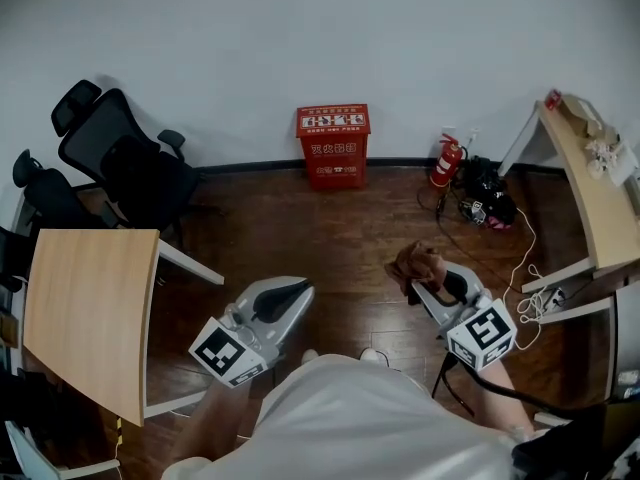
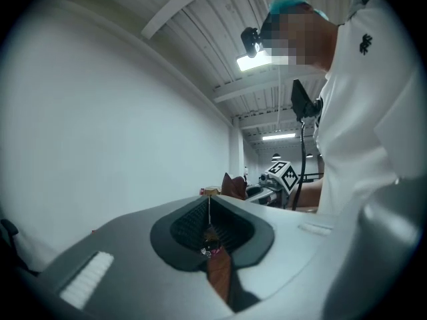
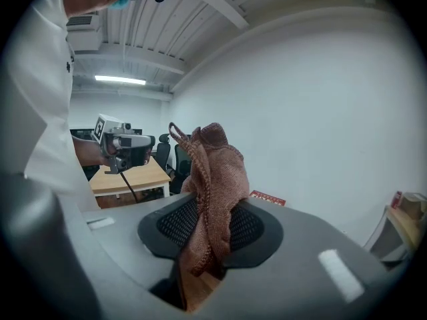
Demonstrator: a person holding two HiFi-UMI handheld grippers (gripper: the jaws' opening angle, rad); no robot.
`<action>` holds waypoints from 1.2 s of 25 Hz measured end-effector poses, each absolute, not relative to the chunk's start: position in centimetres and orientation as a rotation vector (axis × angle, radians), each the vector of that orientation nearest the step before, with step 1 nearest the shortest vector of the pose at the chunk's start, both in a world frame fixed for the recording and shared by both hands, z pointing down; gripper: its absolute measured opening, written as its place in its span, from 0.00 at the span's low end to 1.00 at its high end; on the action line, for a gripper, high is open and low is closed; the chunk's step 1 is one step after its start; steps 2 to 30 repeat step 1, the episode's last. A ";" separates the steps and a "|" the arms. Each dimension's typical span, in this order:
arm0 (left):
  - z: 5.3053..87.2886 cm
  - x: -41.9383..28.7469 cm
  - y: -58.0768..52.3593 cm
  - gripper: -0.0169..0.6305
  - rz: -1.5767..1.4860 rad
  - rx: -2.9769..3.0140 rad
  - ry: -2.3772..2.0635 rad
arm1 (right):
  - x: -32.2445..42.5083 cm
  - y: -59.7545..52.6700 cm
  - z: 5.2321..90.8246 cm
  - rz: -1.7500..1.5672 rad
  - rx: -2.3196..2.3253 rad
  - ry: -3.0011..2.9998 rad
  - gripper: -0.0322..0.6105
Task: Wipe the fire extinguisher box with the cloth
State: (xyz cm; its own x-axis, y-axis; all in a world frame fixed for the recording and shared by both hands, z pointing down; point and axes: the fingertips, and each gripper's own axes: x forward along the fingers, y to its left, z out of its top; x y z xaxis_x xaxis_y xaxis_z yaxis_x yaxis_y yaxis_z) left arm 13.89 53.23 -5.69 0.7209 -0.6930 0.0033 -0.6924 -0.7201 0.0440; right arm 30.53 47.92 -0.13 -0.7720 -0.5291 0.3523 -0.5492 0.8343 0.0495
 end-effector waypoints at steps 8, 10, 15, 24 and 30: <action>-5.7 13.9 53.4 0.03 -0.012 2.882 -1.160 | 30.5 47.9 -0.3 0.076 0.811 -2.660 0.24; -5.7 13.9 53.4 0.03 -0.012 2.882 -1.160 | 30.5 47.9 -0.3 0.076 0.811 -2.660 0.24; -5.7 13.9 53.4 0.03 -0.012 2.882 -1.160 | 30.5 47.9 -0.3 0.076 0.811 -2.660 0.24; -5.7 13.9 53.4 0.03 -0.012 2.882 -1.160 | 30.5 47.9 -0.3 0.076 0.811 -2.660 0.24; -5.7 13.9 53.4 0.03 -0.012 2.882 -1.160 | 30.5 47.9 -0.3 0.076 0.811 -2.660 0.24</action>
